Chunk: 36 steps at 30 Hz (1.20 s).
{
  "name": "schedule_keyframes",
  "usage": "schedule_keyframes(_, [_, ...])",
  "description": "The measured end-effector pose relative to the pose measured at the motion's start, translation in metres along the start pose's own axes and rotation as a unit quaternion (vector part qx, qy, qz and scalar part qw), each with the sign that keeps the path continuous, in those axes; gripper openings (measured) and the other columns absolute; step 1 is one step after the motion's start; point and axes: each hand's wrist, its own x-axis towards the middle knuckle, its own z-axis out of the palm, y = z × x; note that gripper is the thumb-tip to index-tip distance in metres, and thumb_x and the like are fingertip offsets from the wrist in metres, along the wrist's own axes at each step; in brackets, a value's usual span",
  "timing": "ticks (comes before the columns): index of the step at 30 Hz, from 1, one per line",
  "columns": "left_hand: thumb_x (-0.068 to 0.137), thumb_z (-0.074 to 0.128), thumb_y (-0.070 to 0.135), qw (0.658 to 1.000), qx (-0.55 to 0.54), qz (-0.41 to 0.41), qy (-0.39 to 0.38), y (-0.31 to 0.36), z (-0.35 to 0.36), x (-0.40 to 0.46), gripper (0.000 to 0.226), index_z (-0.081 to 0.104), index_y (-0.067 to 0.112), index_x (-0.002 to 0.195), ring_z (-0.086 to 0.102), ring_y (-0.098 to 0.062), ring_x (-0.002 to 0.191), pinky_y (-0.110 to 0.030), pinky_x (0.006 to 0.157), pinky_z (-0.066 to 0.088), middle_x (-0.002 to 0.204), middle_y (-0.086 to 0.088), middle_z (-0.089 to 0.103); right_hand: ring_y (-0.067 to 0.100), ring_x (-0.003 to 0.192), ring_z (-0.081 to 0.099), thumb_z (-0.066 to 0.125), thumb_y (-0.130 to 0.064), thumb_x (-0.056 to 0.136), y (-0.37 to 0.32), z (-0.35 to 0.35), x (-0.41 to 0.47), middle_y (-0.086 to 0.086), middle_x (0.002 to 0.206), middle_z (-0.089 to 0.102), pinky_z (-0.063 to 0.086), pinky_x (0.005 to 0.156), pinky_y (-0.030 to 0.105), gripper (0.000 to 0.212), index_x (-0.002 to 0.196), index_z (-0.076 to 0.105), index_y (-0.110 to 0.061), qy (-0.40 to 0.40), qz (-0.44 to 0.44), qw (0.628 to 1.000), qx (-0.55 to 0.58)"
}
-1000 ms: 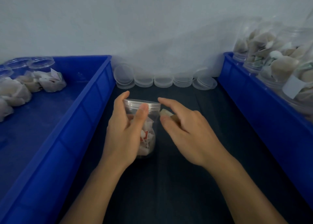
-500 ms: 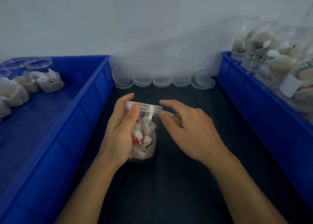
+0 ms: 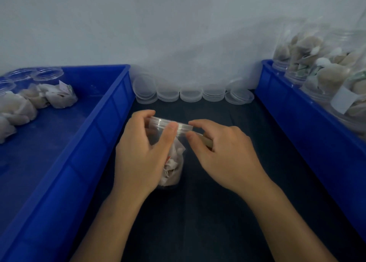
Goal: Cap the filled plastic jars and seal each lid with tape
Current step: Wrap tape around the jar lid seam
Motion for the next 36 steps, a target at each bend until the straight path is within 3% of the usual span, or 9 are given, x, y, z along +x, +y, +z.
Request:
schedule_keyframes(4, [0.086,0.042,0.084,0.999,0.01,-0.017,-0.026,0.005,0.006,-0.005,0.083,0.032,0.043,0.158,0.062,0.003,0.116,-0.032,0.098,0.054,0.135,0.021,0.06,0.008,0.067,0.062,0.042,-0.051,0.103,-0.003,-0.002,-0.002,-0.02,0.067,0.058,0.054,0.071,0.039,0.038,0.128,0.067,-0.036,0.012,-0.004,1.0,-0.011])
schedule_keyframes(9, [0.081,0.052,0.088,0.999,0.026,-0.013,-0.041,0.003,0.006,-0.001,0.091,0.029,0.043,0.157,0.063,0.002,0.115,-0.035,0.099,0.056,0.13,0.024,0.061,0.009,0.066,0.06,0.047,-0.037,0.107,0.0,-0.006,-0.002,-0.02,0.065,0.057,0.053,0.072,0.043,0.034,0.135,0.064,-0.033,-0.022,-0.007,1.0,0.015])
schedule_keyframes(12, [0.077,0.054,0.091,0.998,0.019,-0.017,-0.051,0.001,0.005,0.002,0.096,0.031,0.043,0.156,0.062,0.006,0.111,-0.023,0.09,0.052,0.126,0.024,0.061,0.006,0.061,0.057,0.05,-0.036,0.105,0.002,-0.007,-0.001,-0.026,0.061,0.057,0.046,0.066,0.031,0.035,0.138,0.06,-0.04,-0.033,-0.017,0.999,0.025])
schedule_keyframes(16, [0.071,0.057,0.092,0.998,0.001,-0.021,-0.066,0.0,0.005,0.005,0.102,0.032,0.043,0.157,0.058,0.013,0.112,-0.013,0.082,0.045,0.125,0.027,0.06,0.009,0.053,0.056,0.042,-0.044,0.099,0.004,-0.01,-0.001,-0.013,0.055,0.055,0.05,0.059,0.037,0.043,0.141,0.053,-0.042,-0.022,-0.027,0.999,-0.02])
schedule_keyframes(22, [0.078,0.06,0.086,0.996,-0.05,-0.026,-0.072,-0.002,0.002,0.008,0.094,0.037,0.037,0.155,0.056,0.024,0.106,0.005,0.077,0.041,0.114,0.036,0.063,0.008,0.053,0.053,0.033,-0.053,0.099,0.003,-0.001,0.0,-0.014,0.059,0.053,0.039,0.054,0.031,0.044,0.139,0.049,-0.045,-0.001,-0.03,0.997,-0.066])
schedule_keyframes(24, [0.079,0.062,0.083,0.992,-0.092,-0.041,-0.079,-0.003,0.001,0.008,0.089,0.04,0.037,0.151,0.064,0.018,0.101,-0.002,0.074,0.05,0.11,0.044,0.062,0.009,0.058,0.055,0.032,-0.056,0.098,0.001,0.003,0.0,-0.015,0.061,0.053,0.045,0.058,0.034,0.043,0.136,0.049,-0.047,-0.005,-0.02,0.999,-0.048])
schedule_keyframes(27, [0.076,0.061,0.079,0.978,-0.166,-0.081,-0.094,-0.003,0.0,0.005,0.079,0.047,0.039,0.143,0.075,-0.001,0.099,-0.024,0.073,0.061,0.11,0.028,0.072,0.011,0.065,0.06,0.031,-0.061,0.096,-0.002,0.006,0.0,-0.016,0.067,0.058,0.051,0.067,0.038,0.042,0.131,0.05,-0.049,-0.007,-0.004,1.0,-0.013])
schedule_keyframes(32, [0.085,0.057,0.069,0.965,-0.219,-0.099,-0.101,-0.004,0.001,0.004,0.058,0.055,0.038,0.134,0.077,-0.01,0.095,-0.023,0.071,0.061,0.105,0.017,0.076,0.007,0.06,0.057,0.033,-0.061,0.096,-0.002,0.006,-0.001,-0.018,0.063,0.057,0.041,0.058,0.031,0.038,0.124,0.055,-0.047,0.016,0.002,1.0,-0.016])
schedule_keyframes(36, [0.079,0.058,0.076,0.973,-0.19,-0.086,-0.101,-0.004,0.001,0.005,0.074,0.052,0.037,0.141,0.076,-0.007,0.1,-0.027,0.077,0.061,0.11,0.021,0.074,0.007,0.06,0.058,0.034,-0.062,0.096,-0.002,0.005,-0.001,-0.018,0.064,0.058,0.041,0.058,0.031,0.037,0.123,0.055,-0.047,0.013,0.002,1.0,-0.014])
